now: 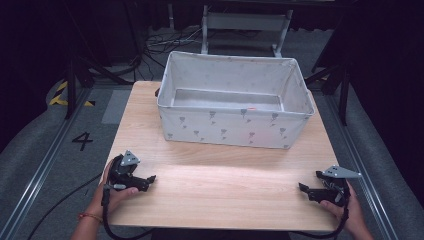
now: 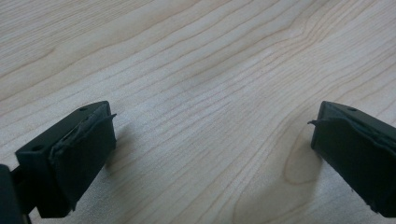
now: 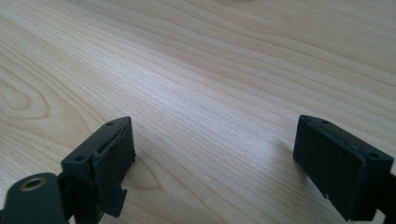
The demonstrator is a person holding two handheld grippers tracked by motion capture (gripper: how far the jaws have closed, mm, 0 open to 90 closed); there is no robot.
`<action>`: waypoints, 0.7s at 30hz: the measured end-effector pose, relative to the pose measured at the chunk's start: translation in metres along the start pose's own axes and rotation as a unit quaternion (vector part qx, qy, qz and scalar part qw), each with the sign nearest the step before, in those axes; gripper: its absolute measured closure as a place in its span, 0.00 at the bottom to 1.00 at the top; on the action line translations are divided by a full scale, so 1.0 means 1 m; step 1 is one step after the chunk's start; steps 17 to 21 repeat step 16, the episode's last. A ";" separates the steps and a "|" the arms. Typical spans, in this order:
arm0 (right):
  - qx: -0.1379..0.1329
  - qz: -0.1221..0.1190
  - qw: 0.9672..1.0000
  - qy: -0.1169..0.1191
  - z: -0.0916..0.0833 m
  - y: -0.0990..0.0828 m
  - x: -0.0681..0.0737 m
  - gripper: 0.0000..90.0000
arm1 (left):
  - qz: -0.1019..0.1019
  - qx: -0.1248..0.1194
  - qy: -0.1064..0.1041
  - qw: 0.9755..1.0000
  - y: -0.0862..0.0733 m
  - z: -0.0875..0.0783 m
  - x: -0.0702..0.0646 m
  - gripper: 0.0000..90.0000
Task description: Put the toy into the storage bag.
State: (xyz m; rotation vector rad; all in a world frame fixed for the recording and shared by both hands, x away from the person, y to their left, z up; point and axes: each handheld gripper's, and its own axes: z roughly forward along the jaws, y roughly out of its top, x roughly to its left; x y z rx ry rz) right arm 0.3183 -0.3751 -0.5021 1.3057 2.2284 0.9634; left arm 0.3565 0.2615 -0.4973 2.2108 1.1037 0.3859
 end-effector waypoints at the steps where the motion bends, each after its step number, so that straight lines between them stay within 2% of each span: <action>1: 0.000 0.000 1.000 0.000 0.000 0.000 0.000 0.14 | 0.000 0.000 0.000 1.000 0.000 0.000 0.000 0.00; 21: 0.000 0.003 1.000 -0.003 0.000 0.000 0.000 0.14 | -0.002 0.000 0.002 1.000 0.000 0.000 0.000 0.00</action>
